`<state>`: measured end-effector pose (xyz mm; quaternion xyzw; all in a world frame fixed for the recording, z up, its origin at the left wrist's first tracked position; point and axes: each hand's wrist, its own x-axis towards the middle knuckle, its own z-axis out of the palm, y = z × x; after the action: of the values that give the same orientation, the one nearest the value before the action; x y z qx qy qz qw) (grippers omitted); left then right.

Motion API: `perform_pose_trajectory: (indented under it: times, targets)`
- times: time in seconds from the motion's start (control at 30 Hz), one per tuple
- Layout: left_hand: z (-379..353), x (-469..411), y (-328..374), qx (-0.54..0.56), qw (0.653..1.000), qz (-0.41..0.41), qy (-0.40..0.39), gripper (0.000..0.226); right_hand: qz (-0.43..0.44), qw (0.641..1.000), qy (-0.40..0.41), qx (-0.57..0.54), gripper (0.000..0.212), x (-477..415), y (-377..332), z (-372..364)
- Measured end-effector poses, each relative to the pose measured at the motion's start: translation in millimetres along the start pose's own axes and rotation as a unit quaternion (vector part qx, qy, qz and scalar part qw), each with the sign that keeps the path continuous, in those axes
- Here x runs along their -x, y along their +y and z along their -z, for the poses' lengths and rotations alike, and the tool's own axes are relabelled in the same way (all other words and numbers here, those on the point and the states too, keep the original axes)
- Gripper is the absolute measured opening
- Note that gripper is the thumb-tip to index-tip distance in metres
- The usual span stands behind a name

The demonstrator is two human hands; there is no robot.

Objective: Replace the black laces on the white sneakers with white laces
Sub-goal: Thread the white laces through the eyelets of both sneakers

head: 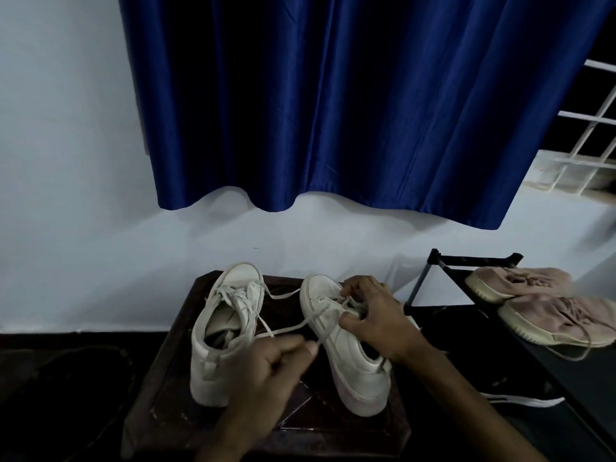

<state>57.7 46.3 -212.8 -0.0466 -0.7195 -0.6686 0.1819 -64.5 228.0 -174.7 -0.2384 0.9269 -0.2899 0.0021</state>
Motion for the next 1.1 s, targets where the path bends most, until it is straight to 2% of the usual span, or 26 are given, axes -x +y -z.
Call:
perform_pose_trajectory:
  times: [0.07,0.17,0.23,0.33,0.4,0.47,0.53,0.6,0.7,0.83,0.97,1.1]
  targets:
    - [-14,0,-13,-0.105,0.992,-0.032,-0.068,0.041,0.017,0.999,-0.023,0.031,0.04,-4,-4,5]
    - [-11,-3,-38,-0.223,0.97,-0.052,-0.081,0.034,0.039,0.999,-0.001,-0.023,0.023,-27,-10,9]
    - [-12,-2,-40,-0.239,0.964,-0.069,-0.096,0.025,0.066,0.997,-0.011,0.038,0.024,-53,-16,8]
    - [-16,3,-41,-0.295,0.942,-0.112,-0.115,0.022,0.098,0.978,-0.1,0.155,0.025,-90,-32,-6]
    - [-16,4,-44,-0.348,0.923,-0.125,-0.104,0.02,0.092,0.957,-0.154,0.227,0.029,-106,-40,-20]
    - [-16,5,-41,-0.393,0.903,-0.161,-0.068,0.017,0.094,0.921,-0.184,0.332,0.037,-117,-43,-36]
    - [-16,3,-38,-0.419,0.886,-0.194,-0.039,0.011,0.11,0.892,-0.17,0.404,0.04,-125,-46,-47]
    - [-15,2,-37,-0.433,0.876,-0.212,-0.015,0.011,0.121,0.881,-0.152,0.431,0.037,-128,-49,-53]
    - [-15,3,-38,-0.472,0.855,-0.215,0.03,0.01,0.136,0.886,-0.136,0.422,0.029,-133,-52,-51]
    - [-15,5,-41,-0.514,0.828,-0.206,0.084,0.014,0.126,0.944,-0.064,0.297,0.012,-130,-60,-13]
    - [-18,9,-38,-0.538,0.809,-0.205,0.112,0.023,0.136,0.966,0.001,0.221,0.006,-113,-66,26]
    - [-10,-10,2,-0.452,0.847,-0.227,0.166,0.028,0.178,0.971,0.072,0.14,0.008,-82,-76,50]
